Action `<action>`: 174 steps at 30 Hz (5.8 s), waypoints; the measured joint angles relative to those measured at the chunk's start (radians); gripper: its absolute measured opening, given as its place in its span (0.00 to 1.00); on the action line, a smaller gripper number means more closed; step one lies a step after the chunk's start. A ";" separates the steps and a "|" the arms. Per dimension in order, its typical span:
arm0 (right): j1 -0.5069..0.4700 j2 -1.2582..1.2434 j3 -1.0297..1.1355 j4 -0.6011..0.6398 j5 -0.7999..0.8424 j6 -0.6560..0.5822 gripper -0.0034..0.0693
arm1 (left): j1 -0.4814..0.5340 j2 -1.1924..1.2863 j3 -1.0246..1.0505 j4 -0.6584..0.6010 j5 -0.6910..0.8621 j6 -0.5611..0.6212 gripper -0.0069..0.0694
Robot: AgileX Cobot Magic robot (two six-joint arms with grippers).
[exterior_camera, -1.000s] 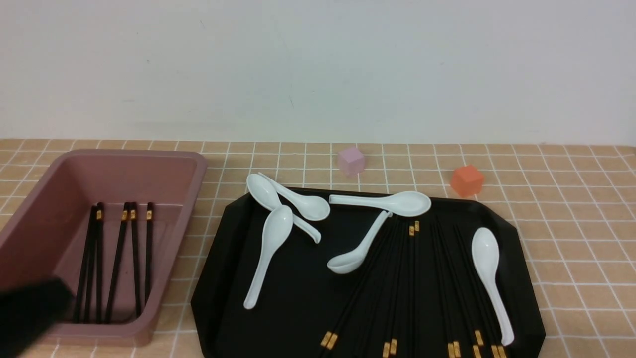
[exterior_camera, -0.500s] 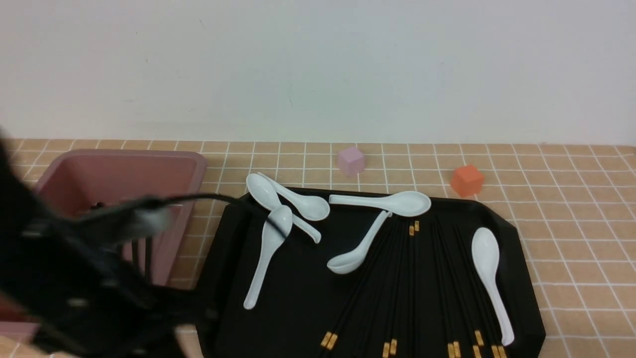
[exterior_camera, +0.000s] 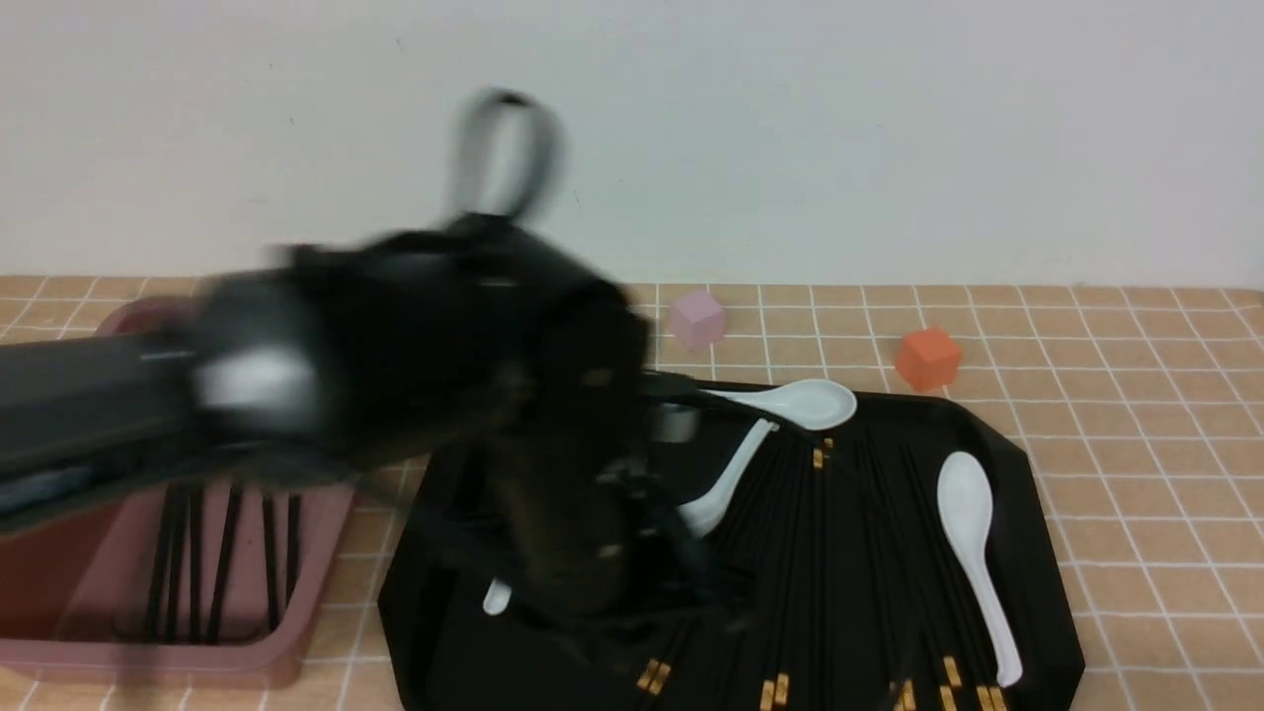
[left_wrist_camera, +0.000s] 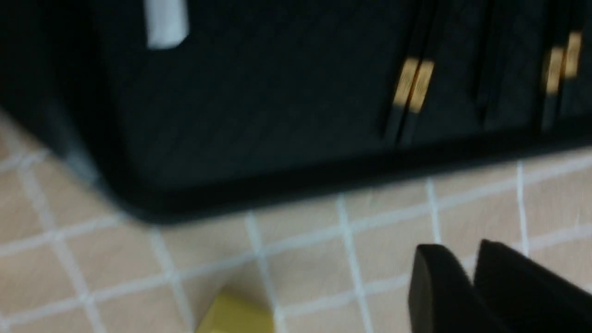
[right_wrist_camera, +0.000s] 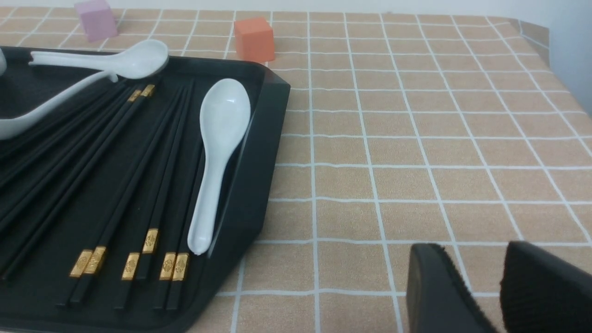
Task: On brown tablecloth take chopsticks from black tray and put them in box.
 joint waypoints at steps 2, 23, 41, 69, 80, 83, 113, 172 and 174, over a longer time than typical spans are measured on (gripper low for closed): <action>0.000 0.000 0.000 0.000 0.000 0.000 0.38 | 0.000 0.072 -0.053 0.008 0.002 0.000 0.42; 0.000 0.000 0.000 0.000 0.000 0.000 0.38 | 0.000 0.293 -0.160 0.102 -0.109 0.098 0.57; 0.000 0.000 0.000 0.000 0.000 0.000 0.38 | -0.002 0.344 -0.177 0.092 -0.110 0.099 0.33; 0.000 0.000 0.000 0.000 0.000 0.000 0.38 | 0.058 -0.181 -0.161 0.009 0.049 0.082 0.25; 0.000 0.000 0.000 0.000 0.000 0.000 0.38 | 0.561 -0.420 -0.007 0.157 0.198 0.123 0.25; 0.000 0.000 0.000 0.000 0.000 0.000 0.38 | 0.668 -0.424 0.111 0.147 0.131 0.140 0.25; 0.000 0.000 0.000 0.000 0.000 0.000 0.38 | 0.797 -0.112 0.287 0.081 -0.303 0.223 0.45; 0.000 0.000 0.000 0.000 0.000 0.000 0.38 | 0.771 -1.780 1.346 -0.106 -0.653 0.339 0.07; 0.000 0.000 0.000 0.000 0.000 0.000 0.38 | 0.768 -1.792 1.383 -0.093 -0.655 0.299 0.07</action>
